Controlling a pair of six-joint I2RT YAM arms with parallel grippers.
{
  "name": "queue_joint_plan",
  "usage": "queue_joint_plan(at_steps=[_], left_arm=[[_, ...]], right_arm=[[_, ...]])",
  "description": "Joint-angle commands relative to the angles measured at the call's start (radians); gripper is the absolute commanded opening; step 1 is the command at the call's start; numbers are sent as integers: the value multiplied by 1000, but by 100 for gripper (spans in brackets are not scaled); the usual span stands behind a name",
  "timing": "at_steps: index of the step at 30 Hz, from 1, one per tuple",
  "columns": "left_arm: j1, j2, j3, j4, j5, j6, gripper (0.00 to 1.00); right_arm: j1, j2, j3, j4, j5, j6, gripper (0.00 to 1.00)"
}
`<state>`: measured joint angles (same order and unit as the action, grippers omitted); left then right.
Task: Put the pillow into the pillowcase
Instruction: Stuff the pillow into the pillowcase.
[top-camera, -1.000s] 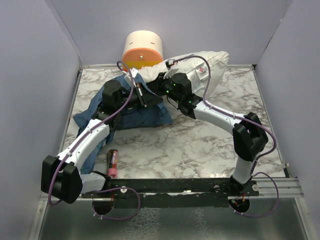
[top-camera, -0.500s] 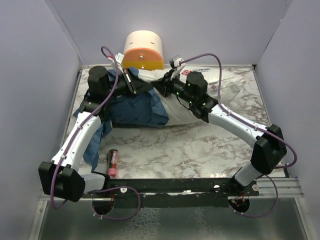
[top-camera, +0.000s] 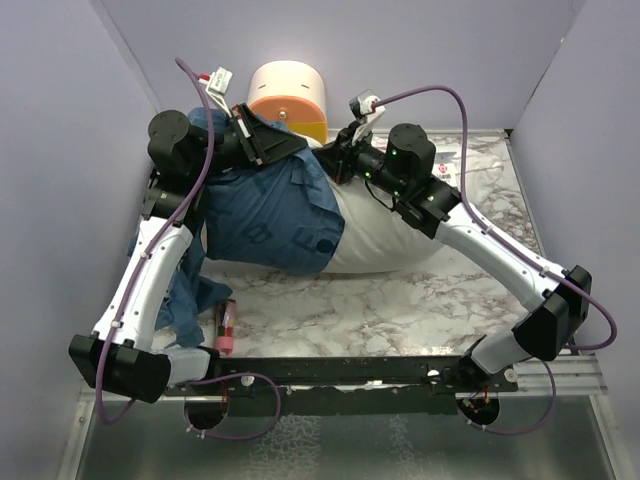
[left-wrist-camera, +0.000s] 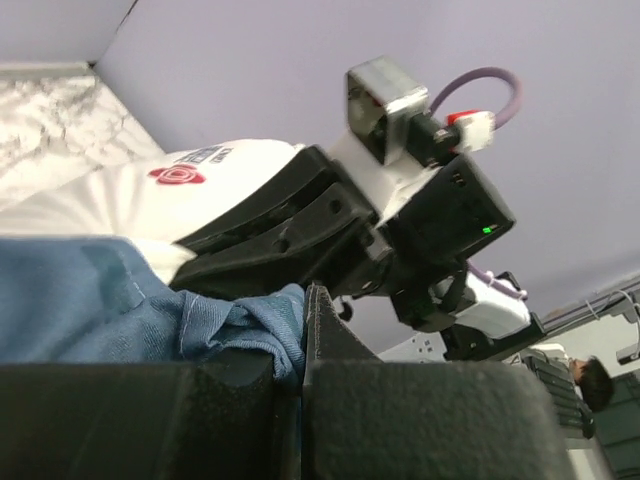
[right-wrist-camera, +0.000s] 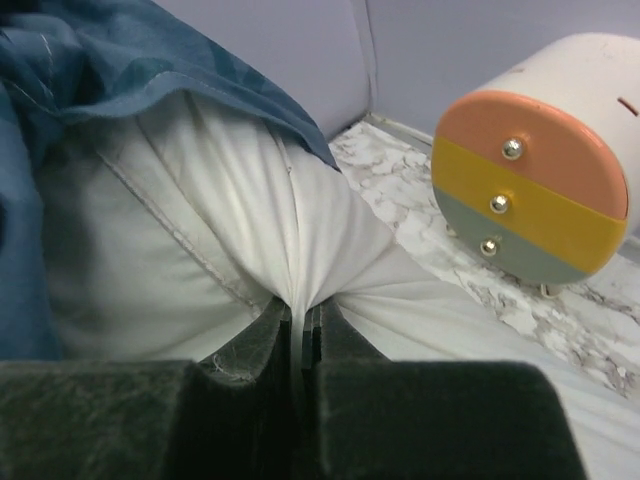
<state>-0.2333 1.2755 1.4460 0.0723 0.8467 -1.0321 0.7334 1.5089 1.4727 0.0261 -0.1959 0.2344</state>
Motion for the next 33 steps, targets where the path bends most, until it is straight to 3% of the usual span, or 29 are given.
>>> queue_joint_plan(at_steps=[1,5,12,16,18,20,24,28,33], left_arm=[[18,43,-159,68,-99,-48,0],[19,123,-232,59,-160,-49,0],[21,179,-213,56,-336,-13,0],[23,221,-176,59,-329,-16,0],[23,227,-167,67,-322,-22,0],[22,231,-157,72,-314,-23,0],[24,236,-128,70,-284,-23,0],[24,232,-99,56,-260,-20,0],[24,220,-74,39,-244,-18,0]], right_arm=[[28,-34,42,-6,53,39,3],[25,103,168,-221,139,19,16],[-92,118,275,-279,83,26,39],[-180,42,316,-283,-83,-24,63],[-186,-18,301,-279,-154,-92,80],[-186,-62,279,-312,-193,-154,91],[-186,-93,216,-475,-167,-252,96],[-186,-115,120,-524,-159,-271,96],[-187,-30,111,-621,-77,-304,94]])
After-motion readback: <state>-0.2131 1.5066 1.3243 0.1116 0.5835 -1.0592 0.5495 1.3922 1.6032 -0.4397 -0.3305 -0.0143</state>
